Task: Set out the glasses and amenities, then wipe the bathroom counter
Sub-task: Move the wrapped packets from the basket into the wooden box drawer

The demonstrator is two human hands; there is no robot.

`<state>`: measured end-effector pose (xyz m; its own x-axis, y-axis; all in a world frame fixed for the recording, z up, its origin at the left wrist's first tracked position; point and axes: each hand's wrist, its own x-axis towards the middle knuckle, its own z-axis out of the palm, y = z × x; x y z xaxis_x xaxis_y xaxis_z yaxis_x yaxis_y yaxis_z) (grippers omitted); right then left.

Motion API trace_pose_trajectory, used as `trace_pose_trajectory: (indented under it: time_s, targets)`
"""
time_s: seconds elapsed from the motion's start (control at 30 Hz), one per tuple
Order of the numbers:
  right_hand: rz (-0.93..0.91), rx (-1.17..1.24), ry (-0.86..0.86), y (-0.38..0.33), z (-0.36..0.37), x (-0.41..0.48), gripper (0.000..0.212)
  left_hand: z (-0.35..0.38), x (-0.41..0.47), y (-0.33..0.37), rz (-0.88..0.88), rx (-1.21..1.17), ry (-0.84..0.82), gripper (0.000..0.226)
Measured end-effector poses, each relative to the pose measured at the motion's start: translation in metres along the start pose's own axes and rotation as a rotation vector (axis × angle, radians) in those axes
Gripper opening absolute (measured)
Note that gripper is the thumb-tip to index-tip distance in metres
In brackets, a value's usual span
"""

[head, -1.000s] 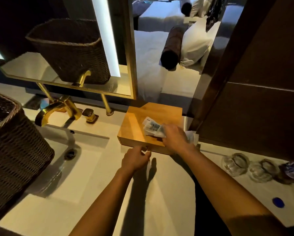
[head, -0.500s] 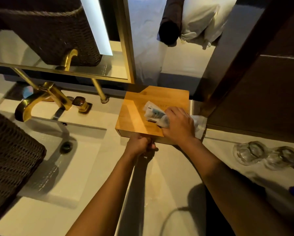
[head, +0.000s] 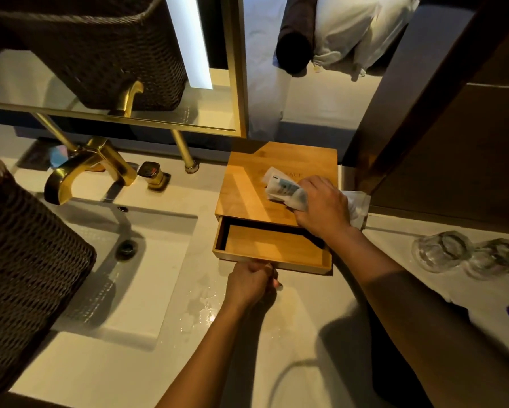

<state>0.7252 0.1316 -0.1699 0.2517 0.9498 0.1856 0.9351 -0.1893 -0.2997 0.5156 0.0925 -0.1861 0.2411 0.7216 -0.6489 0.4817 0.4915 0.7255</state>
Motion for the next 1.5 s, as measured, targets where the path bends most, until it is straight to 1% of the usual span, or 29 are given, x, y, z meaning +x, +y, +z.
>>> trace_pose_trajectory:
  time_s: [0.13, 0.17, 0.23, 0.27, 0.3, 0.37, 0.4, 0.43, 0.47, 0.5, 0.57, 0.6, 0.67, 0.73, 0.8, 0.87, 0.93, 1.0, 1.07, 1.13, 1.23, 1.3, 1.37, 1.4, 1.47, 1.5]
  targets:
    - [0.011, 0.003, 0.009, -0.001, 0.0, 0.0, 0.049, -0.002, -0.013, -0.013, 0.011, 0.084, 0.003, 0.027]
    - [0.015, 0.008, 0.012, -0.002, -0.001, -0.001, 0.049, -0.003, -0.014, -0.016, 0.036, 0.165, 0.013, 0.027]
    - [0.026, 0.014, 0.011, -0.004, -0.002, -0.003, 0.049, -0.006, -0.019, -0.018, 0.136, 0.441, 0.07, 0.029]
    - [0.034, 0.016, 0.001, -0.005, -0.002, -0.003, 0.048, -0.009, -0.024, -0.019, 0.216, 0.582, 0.117, 0.03]
    - [0.047, 0.019, -0.014, -0.007, -0.004, -0.003, 0.048, -0.013, -0.029, -0.02, 0.332, 0.689, 0.173, 0.03]
    - [0.086, 0.049, -0.047, -0.013, -0.007, -0.004, 0.045, -0.026, -0.037, -0.025, 0.637, 0.825, 0.288, 0.026]
    - [0.125, 0.094, -0.062, -0.018, -0.01, -0.005, 0.042, -0.033, -0.037, -0.031, 0.755, 0.895, 0.324, 0.026]
    - [0.164, 0.149, -0.075, -0.025, -0.014, -0.007, 0.04, -0.039, -0.036, -0.038, 0.809, 0.967, 0.349, 0.032]
    - [0.184, 0.208, -0.078, -0.033, -0.017, -0.009, 0.038, -0.046, -0.032, -0.045, 0.801, 1.049, 0.362, 0.043]
    - [0.185, 0.267, -0.075, -0.044, -0.02, -0.011, 0.037, -0.051, -0.029, -0.051, 0.747, 1.131, 0.344, 0.055]
    - [0.176, 0.425, -0.075, -0.07, -0.021, -0.018, 0.038, -0.058, -0.024, -0.059, 0.665, 1.24, 0.278, 0.076]
    - [0.172, 0.52, -0.098, -0.083, -0.021, -0.021, 0.038, -0.059, -0.022, -0.062, 0.652, 1.266, 0.25, 0.081]
    - [0.165, 0.677, -0.138, -0.105, -0.018, -0.025, 0.036, -0.061, -0.02, -0.066, 0.664, 1.27, 0.211, 0.084]
    - [0.133, 0.728, -0.181, -0.12, -0.016, -0.029, 0.035, -0.062, -0.02, -0.066, 0.651, 1.248, 0.161, 0.083]
    - [0.08, 0.694, -0.248, -0.127, -0.01, -0.034, 0.035, -0.061, -0.022, -0.063, 0.614, 1.238, 0.124, 0.081]
    - [0.05, 0.651, -0.282, -0.131, -0.005, -0.04, 0.038, -0.06, -0.023, -0.062, 0.618, 1.216, 0.12, 0.078]
    - [0.058, 0.711, -0.282, -0.134, -0.002, -0.045, 0.041, -0.059, -0.022, -0.064, 0.628, 1.196, 0.131, 0.076]
    - [0.054, 0.732, -0.308, -0.137, -0.001, -0.046, 0.038, -0.058, -0.021, -0.066, 0.625, 1.199, 0.138, 0.076]
    - [0.049, 0.614, -0.341, -0.133, 0.004, -0.043, 0.038, -0.059, -0.022, -0.065, 0.622, 1.199, 0.137, 0.078]
    - [0.05, 0.418, -0.382, -0.116, 0.012, -0.041, 0.035, -0.06, -0.025, -0.06, 0.598, 1.205, 0.112, 0.079]
    - [0.017, 0.123, -0.436, -0.078, 0.022, -0.05, 0.037, -0.062, -0.031, -0.053, 0.556, 1.23, 0.08, 0.08]
    - [-0.01, 0.009, -0.439, -0.061, 0.026, -0.057, 0.039, -0.062, -0.032, -0.051, 0.539, 1.23, 0.063, 0.08]
    - [-0.024, -0.012, -0.424, -0.056, 0.028, -0.059, 0.05, -0.061, -0.033, -0.05, 0.529, 1.226, 0.054, 0.08]
    - [-0.024, 0.018, -0.427, -0.058, 0.028, -0.058, 0.058, -0.061, -0.033, -0.05, 0.526, 1.228, 0.055, 0.081]
    - [0.02, 0.179, -0.457, -0.065, 0.022, -0.057, 0.072, -0.06, -0.032, -0.051, 0.537, 1.214, 0.061, 0.079]
    - [0.048, 0.259, -0.476, -0.067, 0.018, -0.058, 0.073, -0.06, -0.031, -0.051, 0.551, 1.205, 0.066, 0.076]
